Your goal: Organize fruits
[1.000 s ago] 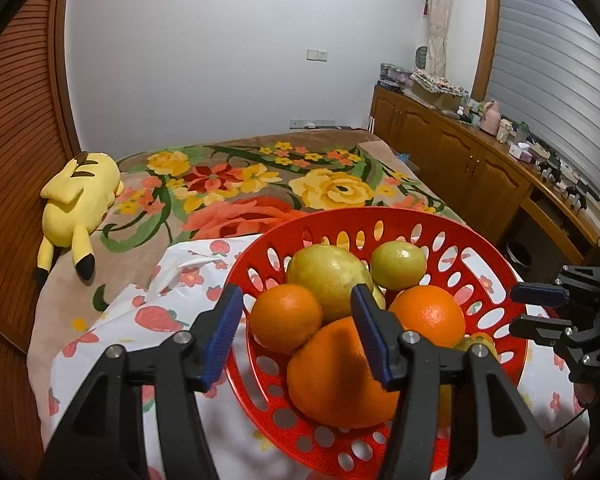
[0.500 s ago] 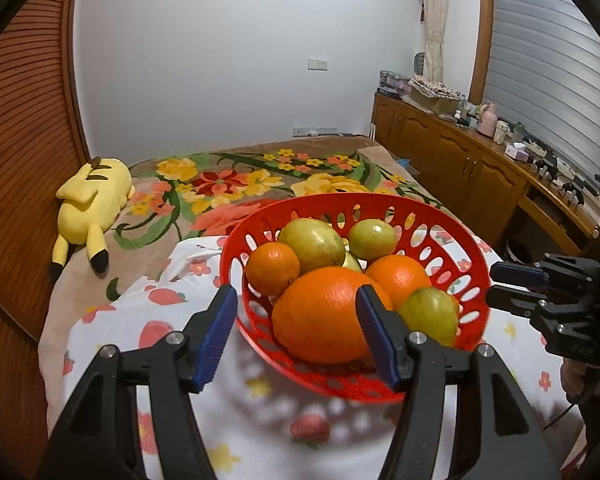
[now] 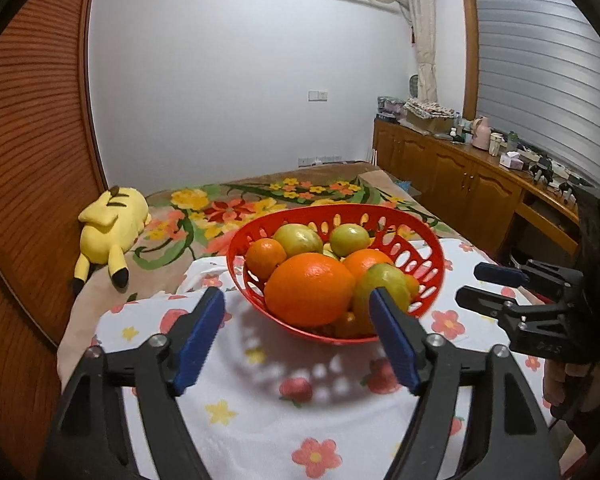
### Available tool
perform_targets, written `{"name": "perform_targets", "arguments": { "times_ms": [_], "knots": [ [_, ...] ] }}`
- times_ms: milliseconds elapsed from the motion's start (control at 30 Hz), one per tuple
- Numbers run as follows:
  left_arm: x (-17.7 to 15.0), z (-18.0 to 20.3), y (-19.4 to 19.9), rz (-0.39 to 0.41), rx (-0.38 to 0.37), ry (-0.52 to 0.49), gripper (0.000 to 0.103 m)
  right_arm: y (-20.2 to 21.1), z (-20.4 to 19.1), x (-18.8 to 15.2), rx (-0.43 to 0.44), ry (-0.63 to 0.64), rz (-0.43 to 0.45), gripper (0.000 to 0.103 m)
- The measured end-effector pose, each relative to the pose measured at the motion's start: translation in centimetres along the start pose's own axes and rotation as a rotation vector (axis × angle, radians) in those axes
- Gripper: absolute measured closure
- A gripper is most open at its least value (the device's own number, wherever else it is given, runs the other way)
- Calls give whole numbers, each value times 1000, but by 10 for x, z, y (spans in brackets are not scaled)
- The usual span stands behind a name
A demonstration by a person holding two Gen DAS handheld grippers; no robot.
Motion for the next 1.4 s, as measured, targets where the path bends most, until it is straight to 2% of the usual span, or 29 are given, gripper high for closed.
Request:
{"name": "perform_targets", "arguments": {
  "times_ms": [33, 167, 233, 433, 933, 1400],
  "knots": [
    [0, 3, 3, 6, 2, -2, 15, 2, 0, -1, -9, -2, 5, 47],
    [-3, 8, 16, 34, 5, 2, 7, 10, 0, -4, -45, 1, 29, 38],
    [-4, 9, 20, 29, 19, 5, 7, 15, 0, -5, -58, -5, 43, 30],
    [-8, 14, 33, 45, 1, 44, 7, 27, -1, -6, -101, -2, 80, 18],
    [-25, 25, 59, 46, 24, 69, 7, 48, -21, -20, -103, 21, 95, 17],
    [-28, 31, 117, 114, 74, 57, 7, 106, -43, -20, -93, 31, 198, 17]
  ]
}}
Point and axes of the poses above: each gripper's, at about its wrist camera, not at the fingertips, and y roughly against the way its jaws point, z to its right, x to its top, the point moved 8 cm from there along -y, roughly the way its jaws point, and after that the axes turned 8 degrees about -y, right-handed, at the moved point
